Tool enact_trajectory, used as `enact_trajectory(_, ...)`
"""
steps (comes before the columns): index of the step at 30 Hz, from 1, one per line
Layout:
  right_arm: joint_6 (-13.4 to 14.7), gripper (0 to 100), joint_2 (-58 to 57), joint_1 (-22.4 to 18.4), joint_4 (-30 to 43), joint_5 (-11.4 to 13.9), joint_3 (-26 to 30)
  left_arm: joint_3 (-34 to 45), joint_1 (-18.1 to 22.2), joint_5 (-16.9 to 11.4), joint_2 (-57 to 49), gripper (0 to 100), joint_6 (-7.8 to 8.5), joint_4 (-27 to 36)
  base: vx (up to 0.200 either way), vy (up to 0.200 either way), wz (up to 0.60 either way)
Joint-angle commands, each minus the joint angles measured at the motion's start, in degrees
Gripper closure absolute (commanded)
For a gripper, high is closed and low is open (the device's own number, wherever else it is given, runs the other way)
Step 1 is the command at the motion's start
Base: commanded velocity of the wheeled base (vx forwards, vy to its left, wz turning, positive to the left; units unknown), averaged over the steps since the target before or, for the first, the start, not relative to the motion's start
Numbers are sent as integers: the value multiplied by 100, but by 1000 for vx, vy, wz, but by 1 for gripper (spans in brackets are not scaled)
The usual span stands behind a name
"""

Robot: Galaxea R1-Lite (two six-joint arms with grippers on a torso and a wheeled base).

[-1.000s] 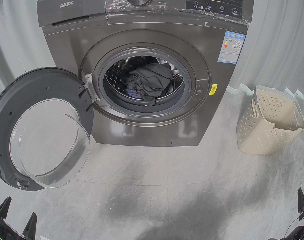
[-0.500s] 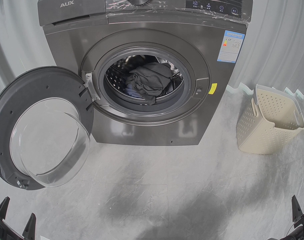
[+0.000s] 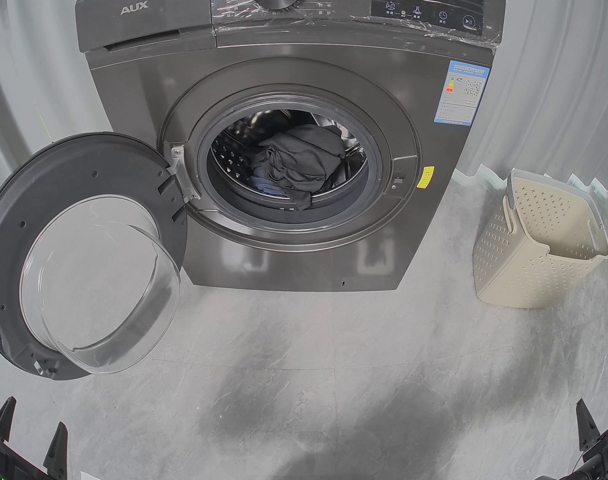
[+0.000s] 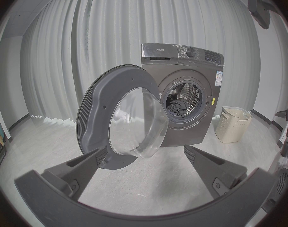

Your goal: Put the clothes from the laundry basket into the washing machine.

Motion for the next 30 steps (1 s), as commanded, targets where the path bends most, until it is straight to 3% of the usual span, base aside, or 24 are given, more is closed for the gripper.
enact_trajectory(1,225,0,-73,12,99,-193,84,101,0,30,-66,0,-3,14,0,0,0)
enact_trajectory(5,199,0,-73,3,55,-167,101,101,0,30,-66,0,-3,14,0,0,0)
enact_trajectory(14,216,0,-73,12,64,-176,101,101,-9,39,-57,0,-91,14,0,200,0)
enact_trajectory(30,216,0,-73,12,64,-184,101,101,-9,47,-57,0,-91,5,0,0,75)
